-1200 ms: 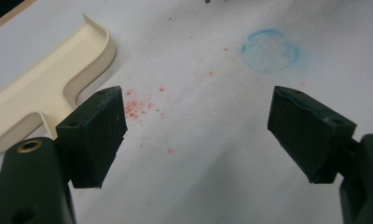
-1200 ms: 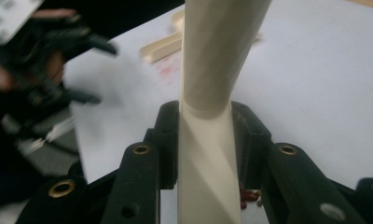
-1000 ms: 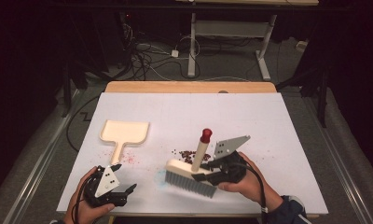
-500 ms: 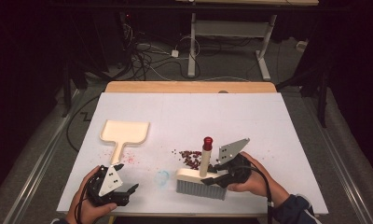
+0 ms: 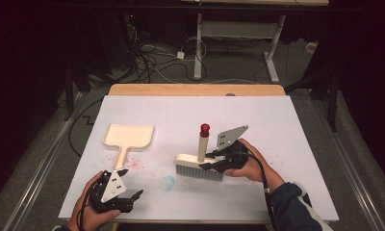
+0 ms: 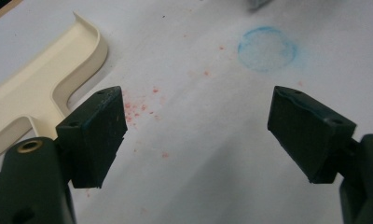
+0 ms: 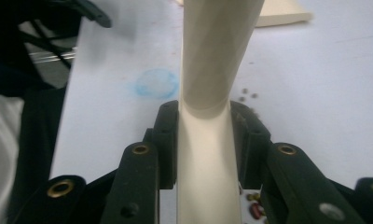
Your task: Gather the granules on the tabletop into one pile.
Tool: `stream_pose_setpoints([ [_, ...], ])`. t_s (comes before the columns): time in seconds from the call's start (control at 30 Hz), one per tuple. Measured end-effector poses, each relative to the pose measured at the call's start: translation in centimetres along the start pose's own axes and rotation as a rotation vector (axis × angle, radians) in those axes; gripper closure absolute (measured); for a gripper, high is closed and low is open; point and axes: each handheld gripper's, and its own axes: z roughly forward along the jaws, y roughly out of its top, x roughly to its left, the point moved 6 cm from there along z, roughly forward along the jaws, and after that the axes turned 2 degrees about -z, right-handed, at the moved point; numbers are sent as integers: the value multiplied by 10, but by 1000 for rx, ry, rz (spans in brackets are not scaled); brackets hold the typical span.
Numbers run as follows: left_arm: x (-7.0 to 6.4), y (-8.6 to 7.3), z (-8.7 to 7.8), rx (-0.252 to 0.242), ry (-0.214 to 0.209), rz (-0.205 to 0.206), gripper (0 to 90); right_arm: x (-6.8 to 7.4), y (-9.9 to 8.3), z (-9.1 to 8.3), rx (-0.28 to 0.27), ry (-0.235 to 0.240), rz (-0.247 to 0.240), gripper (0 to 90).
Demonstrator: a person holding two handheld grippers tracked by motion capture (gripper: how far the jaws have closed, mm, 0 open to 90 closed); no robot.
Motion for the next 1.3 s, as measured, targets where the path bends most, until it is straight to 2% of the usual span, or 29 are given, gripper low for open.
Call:
stream_pose_setpoints([
  [0.07, 0, 0, 0, -1, 2, 2, 187, -2, 1, -5, -18, -43, 12, 679],
  [0.17, 0, 1, -1, -1, 7, 2, 187, -2, 4, -18, -85, -86, 37, 680],
  [0.27, 1, 0, -2, -1, 10, 2, 187, -1, 6, -35, -131, -169, 71, 680],
  [0.37, 2, 0, -2, -5, 13, -2, 187, -1, 1, -52, -144, -285, 111, 679],
  [0.47, 2, 0, -3, -9, 14, -3, 187, -5, -10, -65, -151, -402, 181, 679],
  [0.53, 3, 1, -3, -8, 20, -1, 187, -10, -21, -70, -126, -486, 209, 680],
  [0.6, 3, 1, -4, -13, 24, -3, 187, -15, -33, -70, -66, -573, 231, 680],
  [0.8, 4, 2, -4, -14, 31, -2, 187, -23, -51, -59, 49, -729, 268, 680],
  [0.87, 5, 2, -5, -18, 44, 0, 187, -22, -54, -51, 73, -744, 287, 679],
  [1.07, 6, 3, -6, -26, 57, -5, 188, -9, -48, -39, 83, -772, 326, 679],
  [1.13, 6, 3, -6, -27, 58, -2, 188, -4, -43, -32, 91, -782, 313, 679],
  [1.23, 6, 4, -6, -32, 59, -3, 188, 0, -35, -23, 86, -765, 302, 679],
  [1.3, 6, 4, -6, -29, 57, -3, 188, 1, -30, -19, 71, -767, 323, 679],
])
